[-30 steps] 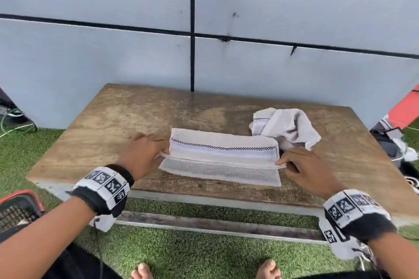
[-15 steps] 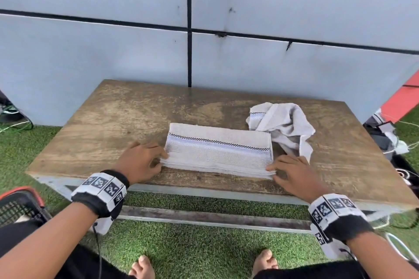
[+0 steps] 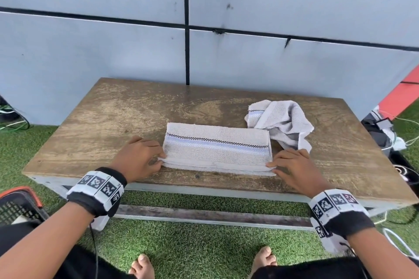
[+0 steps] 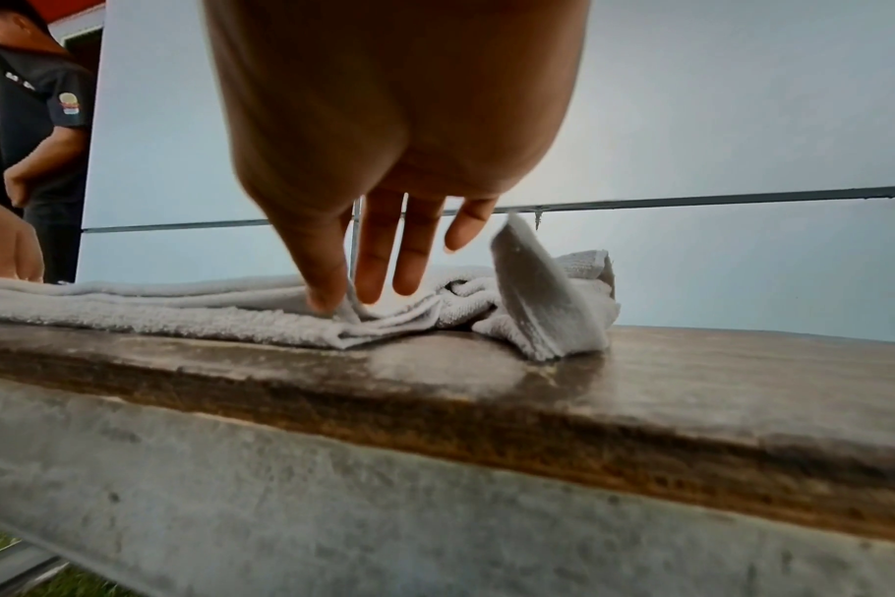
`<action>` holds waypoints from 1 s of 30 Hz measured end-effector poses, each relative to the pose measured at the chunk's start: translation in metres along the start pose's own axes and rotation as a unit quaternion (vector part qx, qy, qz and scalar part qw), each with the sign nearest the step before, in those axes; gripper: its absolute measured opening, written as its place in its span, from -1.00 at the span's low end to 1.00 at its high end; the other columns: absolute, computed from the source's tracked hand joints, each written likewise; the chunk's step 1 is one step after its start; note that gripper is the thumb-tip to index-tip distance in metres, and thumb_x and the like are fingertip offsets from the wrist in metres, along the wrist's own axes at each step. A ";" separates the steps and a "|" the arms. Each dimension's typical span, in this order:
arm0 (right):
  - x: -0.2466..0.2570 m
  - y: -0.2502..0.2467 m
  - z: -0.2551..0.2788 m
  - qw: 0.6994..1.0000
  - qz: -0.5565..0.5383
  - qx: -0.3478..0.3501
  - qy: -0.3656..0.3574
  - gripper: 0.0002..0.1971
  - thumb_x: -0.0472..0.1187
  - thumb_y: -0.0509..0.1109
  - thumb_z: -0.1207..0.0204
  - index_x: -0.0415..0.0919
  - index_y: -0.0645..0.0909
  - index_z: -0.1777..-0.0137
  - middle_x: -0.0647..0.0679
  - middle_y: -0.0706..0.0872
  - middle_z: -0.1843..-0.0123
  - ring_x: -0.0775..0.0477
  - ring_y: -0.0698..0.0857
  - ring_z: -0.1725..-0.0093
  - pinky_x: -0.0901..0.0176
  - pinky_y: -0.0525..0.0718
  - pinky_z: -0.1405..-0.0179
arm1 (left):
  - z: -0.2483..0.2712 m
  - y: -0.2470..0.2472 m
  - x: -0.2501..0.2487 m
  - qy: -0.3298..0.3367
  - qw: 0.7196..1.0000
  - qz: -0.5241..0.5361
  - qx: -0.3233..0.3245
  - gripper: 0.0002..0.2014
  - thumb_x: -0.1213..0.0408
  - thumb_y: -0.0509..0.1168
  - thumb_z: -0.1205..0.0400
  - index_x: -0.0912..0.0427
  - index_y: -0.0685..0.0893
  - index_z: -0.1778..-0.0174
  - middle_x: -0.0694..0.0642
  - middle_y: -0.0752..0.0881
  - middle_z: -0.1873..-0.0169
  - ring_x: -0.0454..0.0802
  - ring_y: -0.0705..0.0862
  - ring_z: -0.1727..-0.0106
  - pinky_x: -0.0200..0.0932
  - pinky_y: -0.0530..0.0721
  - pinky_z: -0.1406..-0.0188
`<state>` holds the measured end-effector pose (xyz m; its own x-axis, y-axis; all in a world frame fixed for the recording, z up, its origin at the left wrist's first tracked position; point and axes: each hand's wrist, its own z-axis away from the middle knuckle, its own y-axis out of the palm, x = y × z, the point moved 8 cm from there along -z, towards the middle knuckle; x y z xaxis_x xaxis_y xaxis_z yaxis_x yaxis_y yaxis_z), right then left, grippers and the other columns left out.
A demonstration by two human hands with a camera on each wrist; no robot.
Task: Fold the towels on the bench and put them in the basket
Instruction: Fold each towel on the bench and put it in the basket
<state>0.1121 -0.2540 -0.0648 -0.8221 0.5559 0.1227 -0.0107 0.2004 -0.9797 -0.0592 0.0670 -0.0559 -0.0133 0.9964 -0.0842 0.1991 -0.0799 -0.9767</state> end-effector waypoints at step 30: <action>0.025 -0.028 0.033 0.968 -0.229 0.072 0.070 -0.73 -0.19 0.50 -0.41 0.20 0.62 -0.01 0.16 0.71 0.09 0.11 0.67 0.16 0.17 0.66 0.06 | 0.027 -0.035 0.001 -0.091 0.946 0.312 -0.005 -0.82 0.26 0.51 -0.40 -0.05 0.67 0.17 -0.37 0.72 0.12 -0.41 0.66 0.02 -0.46 0.52 -0.01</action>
<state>0.0731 -0.2721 -0.0392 -0.6272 0.5418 0.5595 -0.4436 0.3419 -0.8284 -0.0929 0.0700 -0.0268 -0.0584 0.7330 -0.6777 0.2336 -0.6500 -0.7231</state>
